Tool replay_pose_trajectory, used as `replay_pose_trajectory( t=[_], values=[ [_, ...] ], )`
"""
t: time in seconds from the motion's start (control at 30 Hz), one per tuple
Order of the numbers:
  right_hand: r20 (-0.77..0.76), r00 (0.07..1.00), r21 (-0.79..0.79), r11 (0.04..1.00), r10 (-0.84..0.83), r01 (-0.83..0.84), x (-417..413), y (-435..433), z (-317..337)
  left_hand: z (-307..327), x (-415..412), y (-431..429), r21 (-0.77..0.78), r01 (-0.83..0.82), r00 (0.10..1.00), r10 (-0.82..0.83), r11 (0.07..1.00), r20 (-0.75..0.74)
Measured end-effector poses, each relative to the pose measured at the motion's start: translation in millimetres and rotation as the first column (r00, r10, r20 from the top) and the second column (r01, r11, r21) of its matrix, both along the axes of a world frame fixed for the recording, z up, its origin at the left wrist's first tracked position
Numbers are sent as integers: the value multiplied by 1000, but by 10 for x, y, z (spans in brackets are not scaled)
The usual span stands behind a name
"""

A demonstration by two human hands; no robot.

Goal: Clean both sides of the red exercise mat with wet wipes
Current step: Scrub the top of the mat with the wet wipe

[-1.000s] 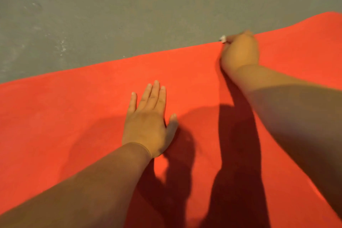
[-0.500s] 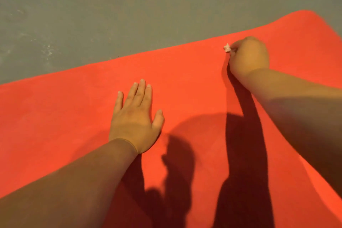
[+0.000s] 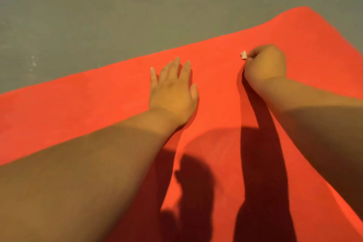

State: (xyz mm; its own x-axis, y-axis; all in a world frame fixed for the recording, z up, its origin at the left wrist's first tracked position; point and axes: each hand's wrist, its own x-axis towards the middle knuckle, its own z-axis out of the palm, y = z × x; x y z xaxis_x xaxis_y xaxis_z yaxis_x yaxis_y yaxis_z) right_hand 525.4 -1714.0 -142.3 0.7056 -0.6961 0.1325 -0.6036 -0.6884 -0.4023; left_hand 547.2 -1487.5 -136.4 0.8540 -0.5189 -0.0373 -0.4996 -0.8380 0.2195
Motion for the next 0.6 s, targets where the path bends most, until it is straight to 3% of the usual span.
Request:
replay_pose_trajectory(
  t=[0.1, 0.17, 0.33, 0.4, 0.5, 0.57, 0.6],
  values=[
    [84, 976, -49, 979, 200, -196, 32, 373, -120, -186, 196, -349, 111, -42, 997, 50, 993, -65],
    [154, 932, -114, 943, 327, -312, 120, 430, -158, -268, 244, -354, 126, -74, 996, 78, 989, -31],
    [110, 815, -189, 817, 569, -545, 150, 85, -216, -244, 203, -363, 121, -70, 997, 71, 990, -6],
    [118, 886, -217, 882, 449, -418, 203, -237, -215, -235, 217, -356, 130, -61, 998, 63, 990, -12],
    [71, 997, -135, 991, 35, -25, 356, -752, -160, -215, 232, -365, 118, -35, 999, 36, 992, -1],
    [84, 996, -72, 997, 13, -7, 478, -672, -150, -205, 256, -374, 131, -32, 999, 34, 991, -10],
    [114, 989, -58, 994, 99, -92, 522, -490, -162, -200, 252, -370, 135, -37, 999, 40, 990, -15]
  ],
)
